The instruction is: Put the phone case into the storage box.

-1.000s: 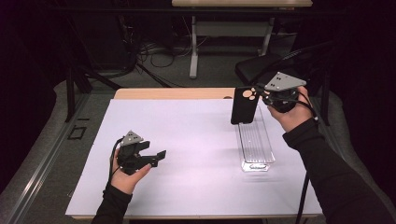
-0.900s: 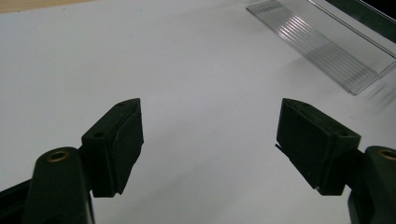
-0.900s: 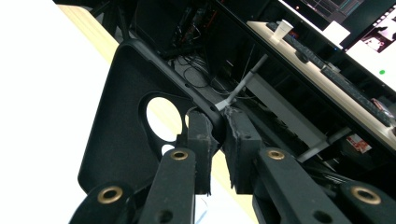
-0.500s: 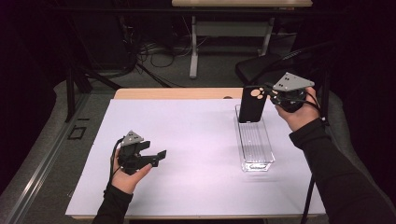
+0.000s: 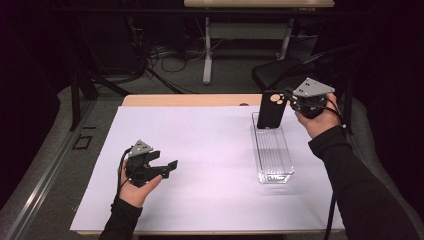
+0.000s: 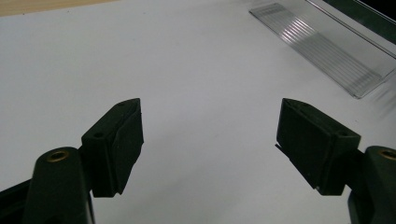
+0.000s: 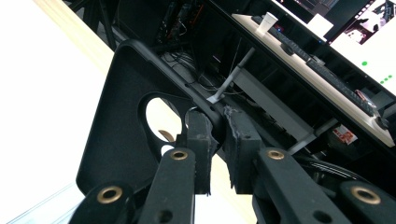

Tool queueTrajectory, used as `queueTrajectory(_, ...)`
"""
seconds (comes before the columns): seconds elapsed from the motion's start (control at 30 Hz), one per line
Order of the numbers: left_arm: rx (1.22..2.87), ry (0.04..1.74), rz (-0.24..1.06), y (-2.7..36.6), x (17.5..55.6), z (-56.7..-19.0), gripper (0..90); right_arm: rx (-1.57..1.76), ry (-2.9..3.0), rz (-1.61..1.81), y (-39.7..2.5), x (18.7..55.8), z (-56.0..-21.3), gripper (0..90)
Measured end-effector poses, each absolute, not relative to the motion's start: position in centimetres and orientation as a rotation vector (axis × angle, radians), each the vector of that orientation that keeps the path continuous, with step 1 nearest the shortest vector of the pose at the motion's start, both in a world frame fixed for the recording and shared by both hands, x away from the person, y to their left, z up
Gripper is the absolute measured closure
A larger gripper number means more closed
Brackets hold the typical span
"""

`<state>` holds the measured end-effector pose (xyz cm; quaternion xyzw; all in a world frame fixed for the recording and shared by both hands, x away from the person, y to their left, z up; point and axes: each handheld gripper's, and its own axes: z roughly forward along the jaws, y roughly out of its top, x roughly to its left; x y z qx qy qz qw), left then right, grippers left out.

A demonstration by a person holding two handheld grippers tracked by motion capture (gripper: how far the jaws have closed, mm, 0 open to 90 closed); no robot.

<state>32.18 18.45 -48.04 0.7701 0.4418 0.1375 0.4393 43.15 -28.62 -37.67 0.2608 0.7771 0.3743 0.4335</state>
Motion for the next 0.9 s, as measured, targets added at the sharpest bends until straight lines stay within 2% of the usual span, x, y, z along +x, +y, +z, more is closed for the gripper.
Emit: queueTrajectory(0.9,1.897,1.124,0.355,18.9,32.3,-48.5,23.7,0.635,1.896,0.906,-28.1,47.1,-41.8,82.0)
